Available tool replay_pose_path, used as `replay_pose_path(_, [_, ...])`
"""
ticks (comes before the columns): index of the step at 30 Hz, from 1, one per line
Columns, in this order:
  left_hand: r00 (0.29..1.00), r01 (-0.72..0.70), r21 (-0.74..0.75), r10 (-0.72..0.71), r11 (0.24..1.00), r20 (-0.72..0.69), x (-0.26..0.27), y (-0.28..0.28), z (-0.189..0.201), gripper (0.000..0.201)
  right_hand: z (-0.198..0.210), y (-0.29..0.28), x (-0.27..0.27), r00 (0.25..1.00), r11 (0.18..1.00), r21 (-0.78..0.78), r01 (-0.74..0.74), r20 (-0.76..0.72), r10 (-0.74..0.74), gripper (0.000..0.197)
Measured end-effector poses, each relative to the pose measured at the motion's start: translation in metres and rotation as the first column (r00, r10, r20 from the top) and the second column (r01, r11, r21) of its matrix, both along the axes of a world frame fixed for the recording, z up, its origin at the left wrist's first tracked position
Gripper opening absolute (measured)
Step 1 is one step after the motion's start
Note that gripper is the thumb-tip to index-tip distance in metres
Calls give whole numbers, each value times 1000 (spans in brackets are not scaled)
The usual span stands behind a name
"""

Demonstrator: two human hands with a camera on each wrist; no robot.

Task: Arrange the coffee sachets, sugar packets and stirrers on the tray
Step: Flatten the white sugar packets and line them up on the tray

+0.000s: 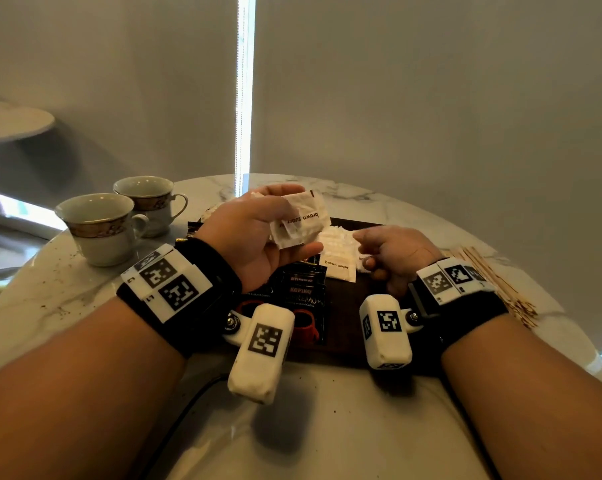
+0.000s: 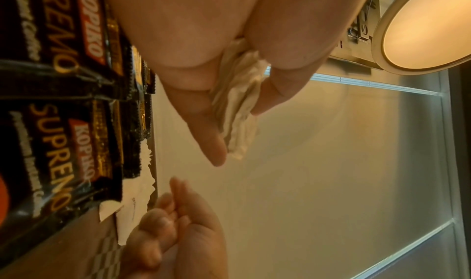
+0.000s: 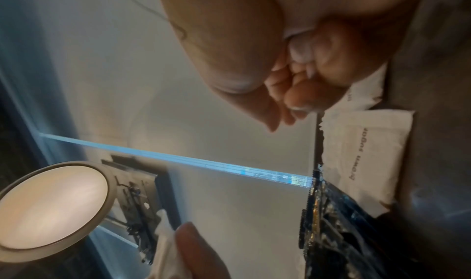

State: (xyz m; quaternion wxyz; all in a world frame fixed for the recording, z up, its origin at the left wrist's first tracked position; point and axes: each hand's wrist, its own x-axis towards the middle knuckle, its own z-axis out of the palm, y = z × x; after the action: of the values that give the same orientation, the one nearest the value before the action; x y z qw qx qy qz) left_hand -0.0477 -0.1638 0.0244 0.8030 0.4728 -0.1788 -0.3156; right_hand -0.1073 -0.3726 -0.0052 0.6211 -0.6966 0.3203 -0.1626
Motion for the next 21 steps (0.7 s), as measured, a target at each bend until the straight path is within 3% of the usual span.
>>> replay_pose_path(2, [1000,4,2,-4,1000,18,0,0,0,26,7,7,-3,982,995,83,-61,182,45,24])
replay_pose_path(4, [999,1,13,-2,1000,39,-1,-1,0,21,18,13,-9,938,972,104,-211,300,172,31])
replay_pose_path(8, [997,-21,30,19,999,70,-2,-3,0,16,31,28,-16,863,899,82,-431,330,384,38])
replay_pose_path(12, [995,-38,60,31,998,99,-3,-2,-1,14,32,42,-16,862,907,3,-421,314,399,44])
replay_pose_path(18, [996,-41,70,35,997,81,-3,-2,0,9,34,46,-15,874,928,38,-372,351,336,4])
replay_pose_path(21, [996,-55,71,49,996,77,-2,-3,-1,12,34,43,-15,870,931,69,-358,387,306,8])
